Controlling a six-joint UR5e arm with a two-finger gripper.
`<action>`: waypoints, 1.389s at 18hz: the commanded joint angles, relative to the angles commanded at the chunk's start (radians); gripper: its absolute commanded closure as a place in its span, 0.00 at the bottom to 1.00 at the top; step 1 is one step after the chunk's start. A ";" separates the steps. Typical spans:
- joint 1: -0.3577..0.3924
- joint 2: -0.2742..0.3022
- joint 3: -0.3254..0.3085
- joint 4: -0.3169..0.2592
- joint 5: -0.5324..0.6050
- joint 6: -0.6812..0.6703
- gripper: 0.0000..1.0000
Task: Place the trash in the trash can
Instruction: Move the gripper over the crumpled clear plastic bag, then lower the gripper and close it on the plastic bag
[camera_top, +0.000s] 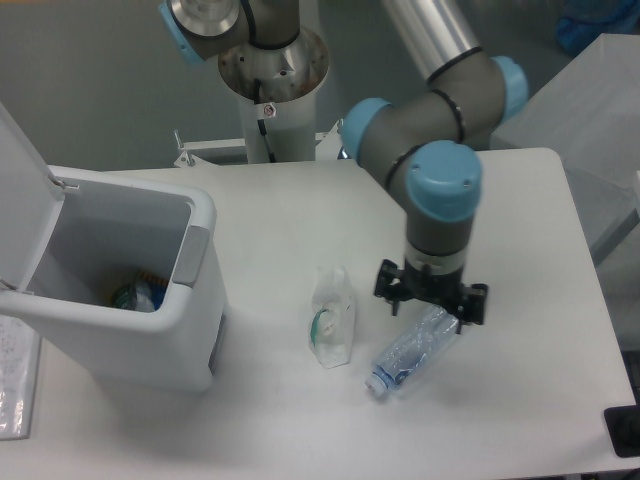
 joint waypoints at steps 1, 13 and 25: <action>-0.012 0.009 -0.037 0.000 0.000 0.000 0.00; -0.055 0.006 -0.112 0.000 0.011 0.002 0.74; -0.042 0.052 -0.043 -0.064 -0.064 0.005 1.00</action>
